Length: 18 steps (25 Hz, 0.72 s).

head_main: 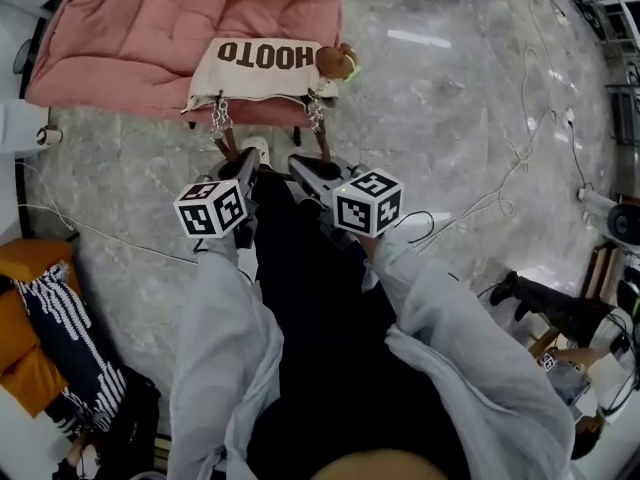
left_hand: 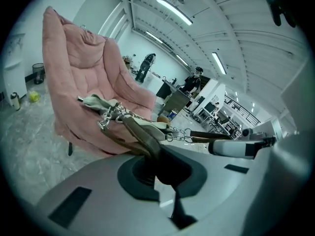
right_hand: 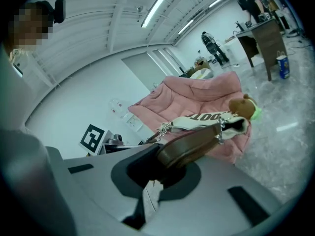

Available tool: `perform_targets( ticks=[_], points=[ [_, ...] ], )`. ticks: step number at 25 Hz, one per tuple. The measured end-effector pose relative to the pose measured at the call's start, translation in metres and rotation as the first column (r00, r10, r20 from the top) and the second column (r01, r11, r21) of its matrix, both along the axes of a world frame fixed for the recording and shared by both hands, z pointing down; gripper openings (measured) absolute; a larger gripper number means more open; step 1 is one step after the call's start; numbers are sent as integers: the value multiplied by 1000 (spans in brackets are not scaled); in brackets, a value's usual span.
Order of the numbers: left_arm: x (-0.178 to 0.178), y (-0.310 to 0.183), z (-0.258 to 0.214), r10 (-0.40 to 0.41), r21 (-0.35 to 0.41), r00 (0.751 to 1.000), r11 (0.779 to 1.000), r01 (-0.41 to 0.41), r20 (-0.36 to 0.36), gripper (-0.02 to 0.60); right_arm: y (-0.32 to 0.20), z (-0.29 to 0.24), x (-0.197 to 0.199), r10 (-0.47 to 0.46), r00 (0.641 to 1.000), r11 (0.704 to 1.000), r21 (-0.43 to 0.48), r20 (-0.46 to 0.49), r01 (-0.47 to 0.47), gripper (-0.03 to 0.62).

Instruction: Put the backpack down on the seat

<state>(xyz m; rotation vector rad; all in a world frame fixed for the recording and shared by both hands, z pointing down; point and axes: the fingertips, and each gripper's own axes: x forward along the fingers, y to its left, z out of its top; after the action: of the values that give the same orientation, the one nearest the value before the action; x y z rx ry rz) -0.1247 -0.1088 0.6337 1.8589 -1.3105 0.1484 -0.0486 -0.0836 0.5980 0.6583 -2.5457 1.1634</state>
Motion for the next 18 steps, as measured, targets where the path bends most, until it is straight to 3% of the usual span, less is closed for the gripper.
perform_targets(
  ticks=[5, 9, 14, 18],
  points=[
    [7, 20, 35, 9, -33, 999, 999, -8, 34, 12, 22, 34, 6, -7, 1000, 1000, -23, -30, 7, 6],
    [2, 31, 63, -35, -70, 999, 997, 35, 7, 12, 38, 63, 4, -16, 997, 998, -57, -81, 11, 6],
    [3, 17, 76, -34, -69, 997, 997, 38, 67, 14, 25, 91, 8, 87, 989, 986, -130, -121, -103, 8],
    [4, 3, 80, -39, -66, 996, 997, 44, 78, 15, 1, 91, 12, 136, 983, 981, -122, -122, -151, 16]
  ],
)
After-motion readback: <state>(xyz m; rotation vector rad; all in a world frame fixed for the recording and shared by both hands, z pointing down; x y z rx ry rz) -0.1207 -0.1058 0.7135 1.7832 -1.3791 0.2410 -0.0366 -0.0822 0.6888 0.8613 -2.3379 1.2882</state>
